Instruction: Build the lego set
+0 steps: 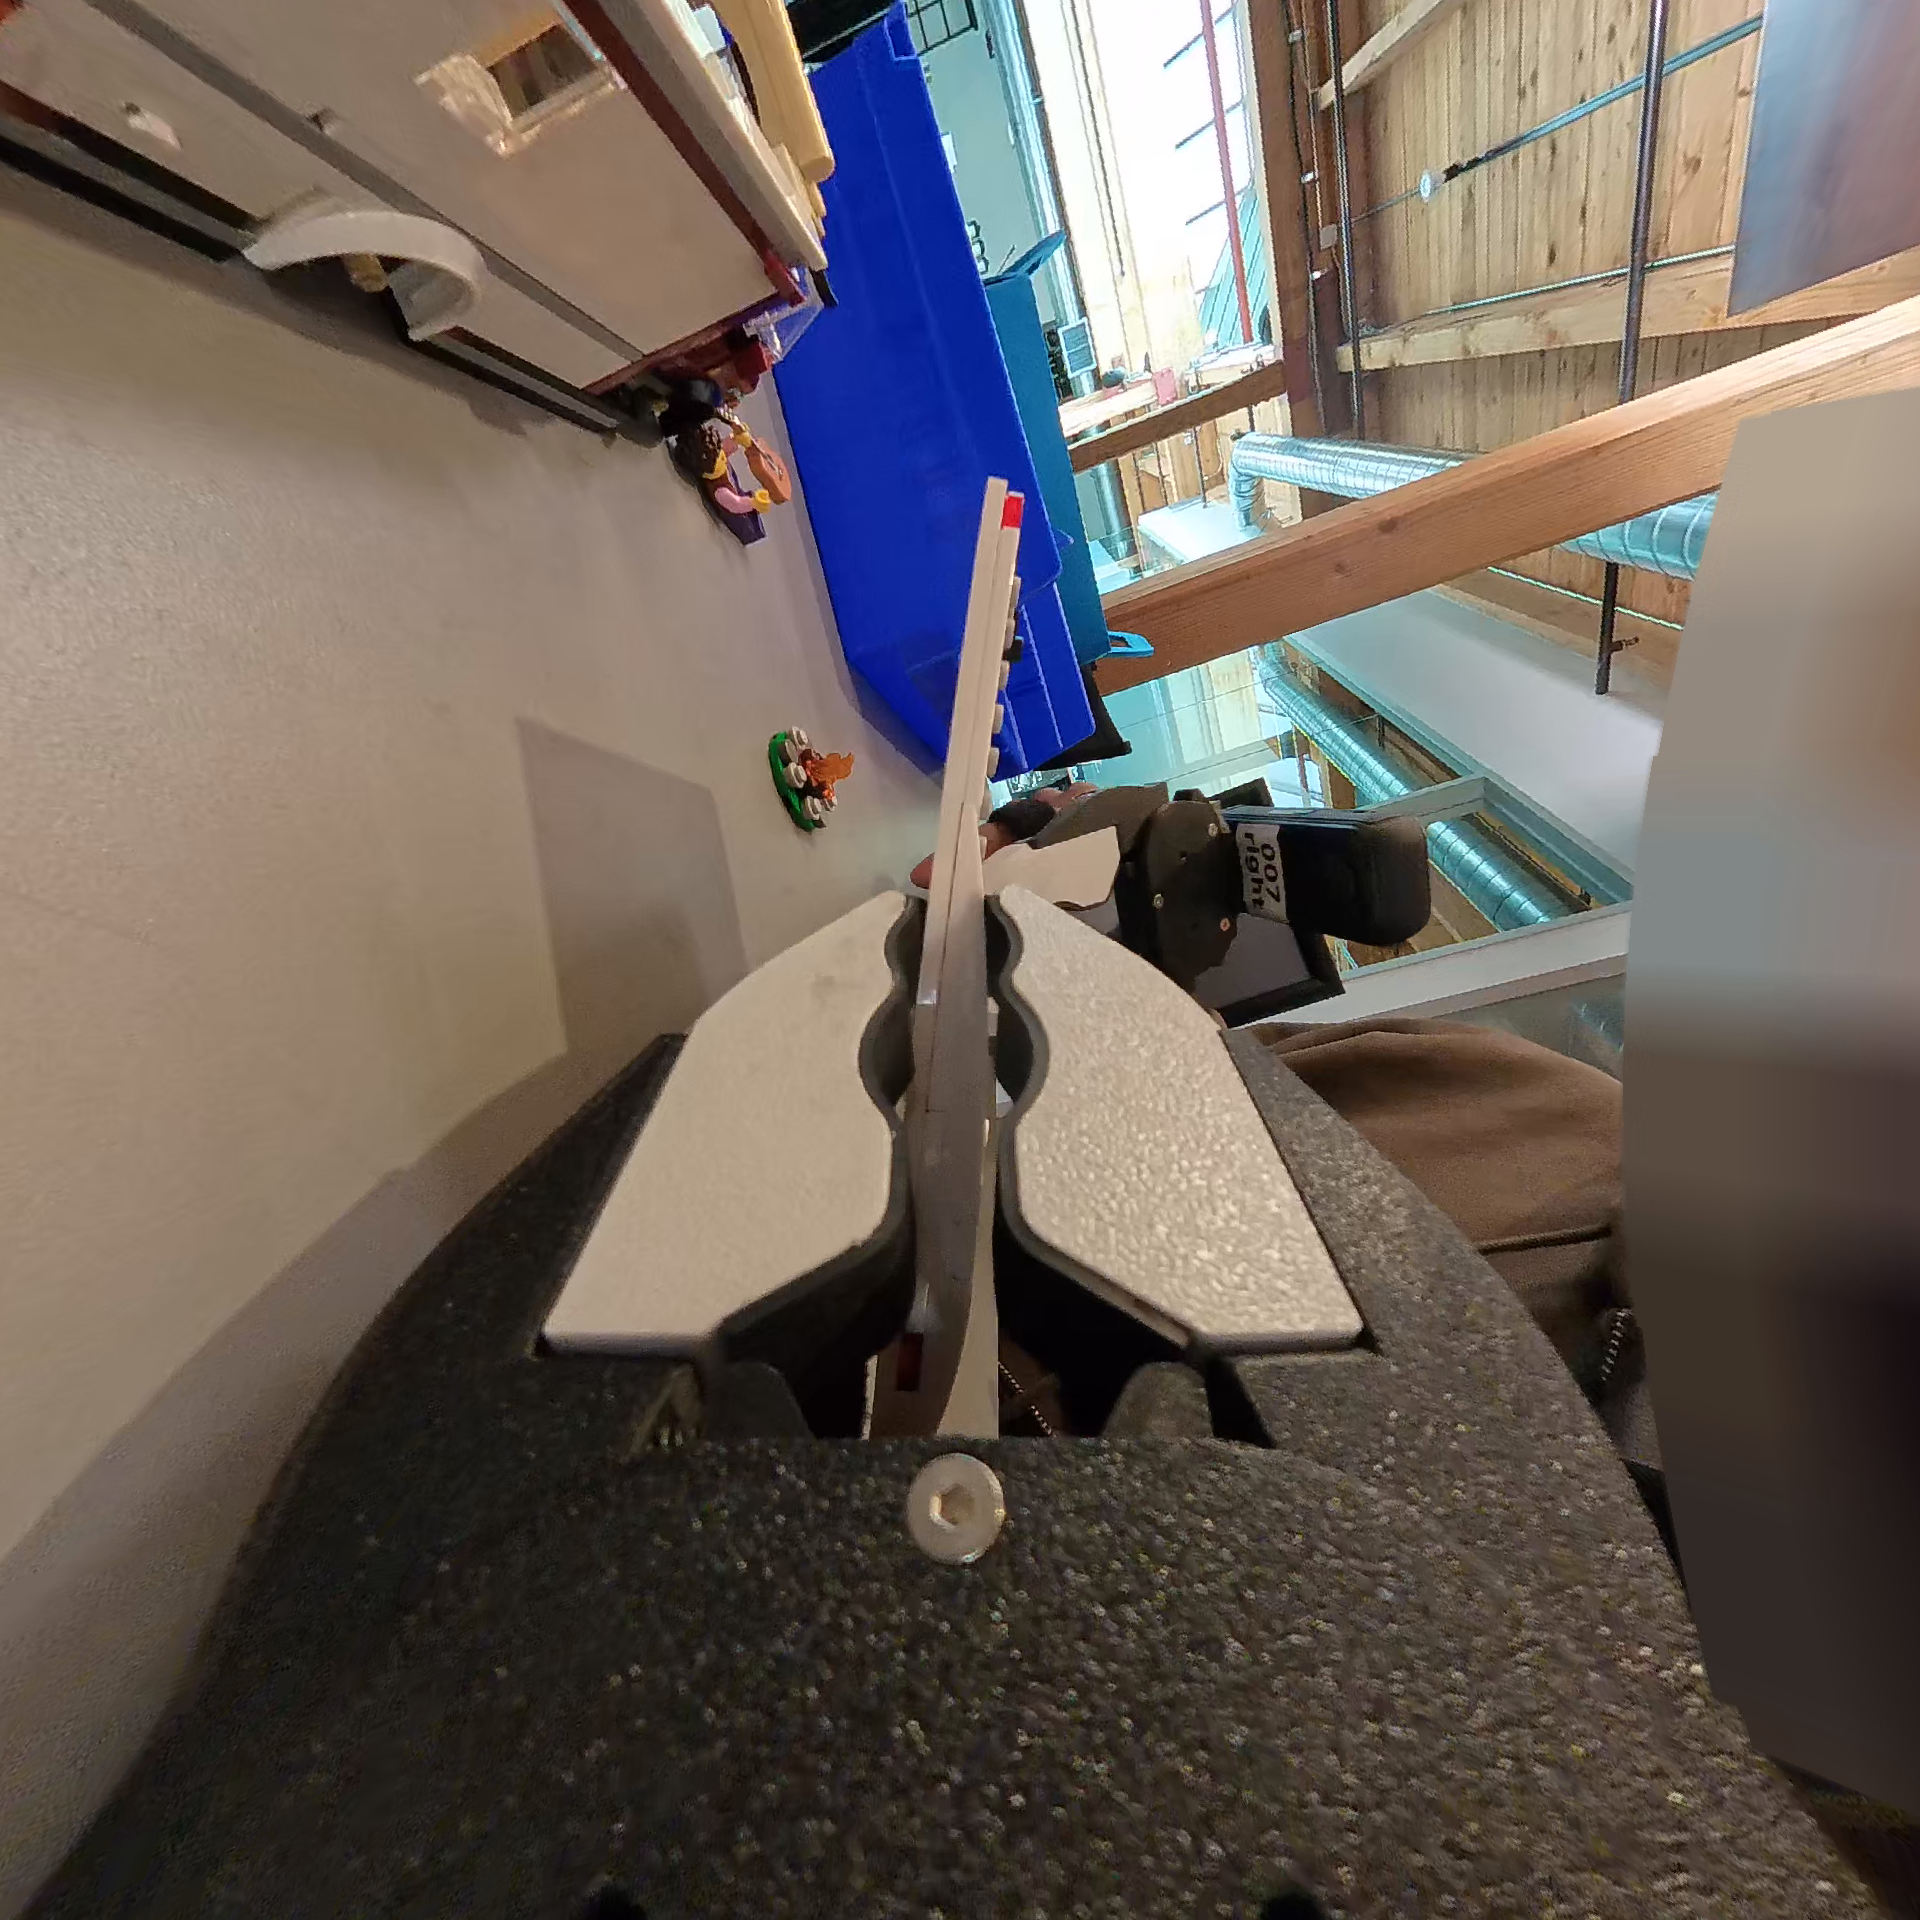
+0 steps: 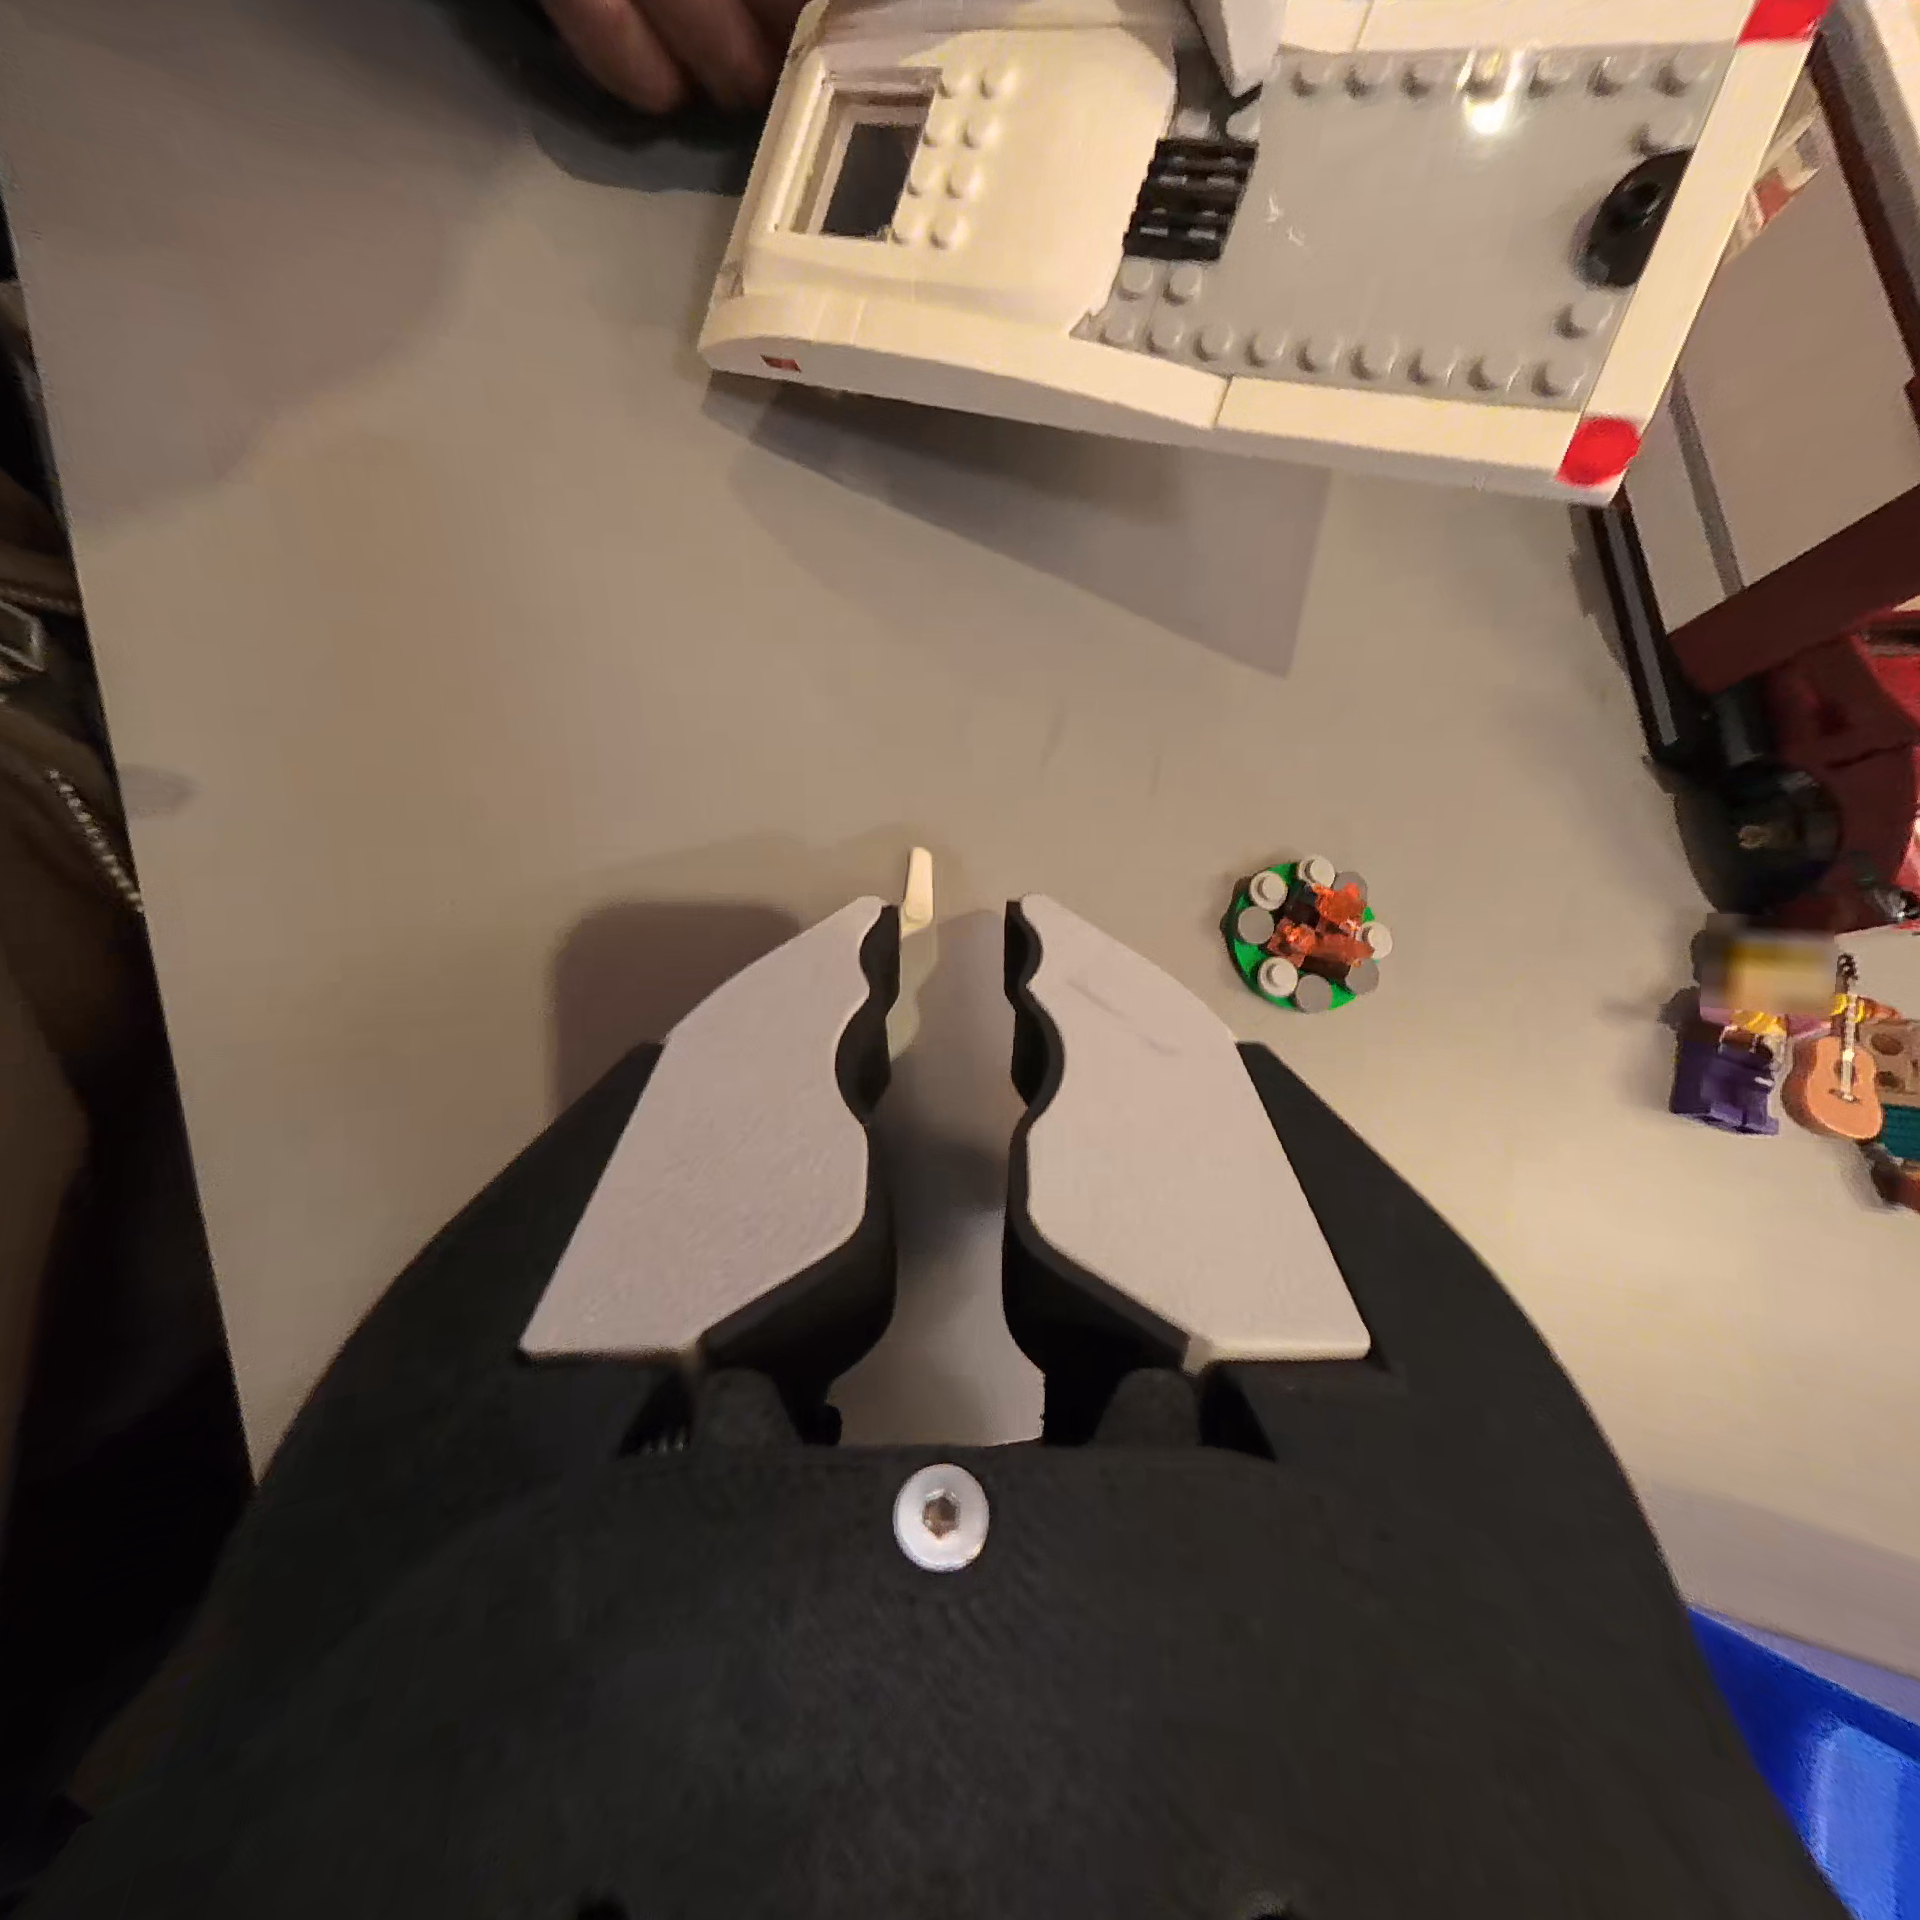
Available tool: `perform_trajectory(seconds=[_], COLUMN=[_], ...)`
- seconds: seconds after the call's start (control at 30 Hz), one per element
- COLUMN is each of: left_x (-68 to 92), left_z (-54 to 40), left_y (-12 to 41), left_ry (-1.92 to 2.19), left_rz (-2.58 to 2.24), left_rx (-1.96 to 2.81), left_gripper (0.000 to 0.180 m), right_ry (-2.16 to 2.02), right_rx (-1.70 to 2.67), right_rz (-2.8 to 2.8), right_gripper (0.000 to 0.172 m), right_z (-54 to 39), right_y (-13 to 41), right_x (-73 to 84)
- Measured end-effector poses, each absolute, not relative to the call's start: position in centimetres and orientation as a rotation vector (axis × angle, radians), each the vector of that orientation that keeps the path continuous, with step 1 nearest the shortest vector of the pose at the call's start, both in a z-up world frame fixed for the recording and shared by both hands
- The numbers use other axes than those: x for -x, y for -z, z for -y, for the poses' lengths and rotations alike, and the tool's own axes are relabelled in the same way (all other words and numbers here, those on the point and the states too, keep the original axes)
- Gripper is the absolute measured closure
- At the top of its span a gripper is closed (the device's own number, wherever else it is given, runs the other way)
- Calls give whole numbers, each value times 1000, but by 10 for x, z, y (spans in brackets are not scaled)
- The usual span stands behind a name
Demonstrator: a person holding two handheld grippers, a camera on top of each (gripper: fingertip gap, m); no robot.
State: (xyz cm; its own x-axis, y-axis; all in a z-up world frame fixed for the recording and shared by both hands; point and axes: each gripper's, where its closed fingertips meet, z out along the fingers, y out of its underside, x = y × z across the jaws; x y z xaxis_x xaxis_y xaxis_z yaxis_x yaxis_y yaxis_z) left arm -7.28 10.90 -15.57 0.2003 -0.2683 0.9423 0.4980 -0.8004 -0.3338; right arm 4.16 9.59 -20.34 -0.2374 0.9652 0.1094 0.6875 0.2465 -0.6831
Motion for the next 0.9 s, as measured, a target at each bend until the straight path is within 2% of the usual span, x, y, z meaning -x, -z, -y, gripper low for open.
perform_trajectory(seconds=[0.37, 0.5, 0.73, 0.9], left_x=[72, 72, 68, 68], left_z=[-109, -108, -107, -107], left_y=[156, 155, 156, 156], left_ry=[1653, 1653, 1673, 1678], left_rz=[208, 204, 213, 223], left_rx=[1887, 1887, 1890, 1889], left_gripper=[170, 170, 170, 170], right_ry=[-602, -547, -718, -709], right_rx=[1503, 1492, 1725, 1723], right_rz=[1991, 1980, 1966, 1985], right_gripper=[153, 144, 151, 156], right_z=[-88, -95, -89, -85], right_y=[216, 213, 215, 218], right_x=[-24, -22, -35, -35])
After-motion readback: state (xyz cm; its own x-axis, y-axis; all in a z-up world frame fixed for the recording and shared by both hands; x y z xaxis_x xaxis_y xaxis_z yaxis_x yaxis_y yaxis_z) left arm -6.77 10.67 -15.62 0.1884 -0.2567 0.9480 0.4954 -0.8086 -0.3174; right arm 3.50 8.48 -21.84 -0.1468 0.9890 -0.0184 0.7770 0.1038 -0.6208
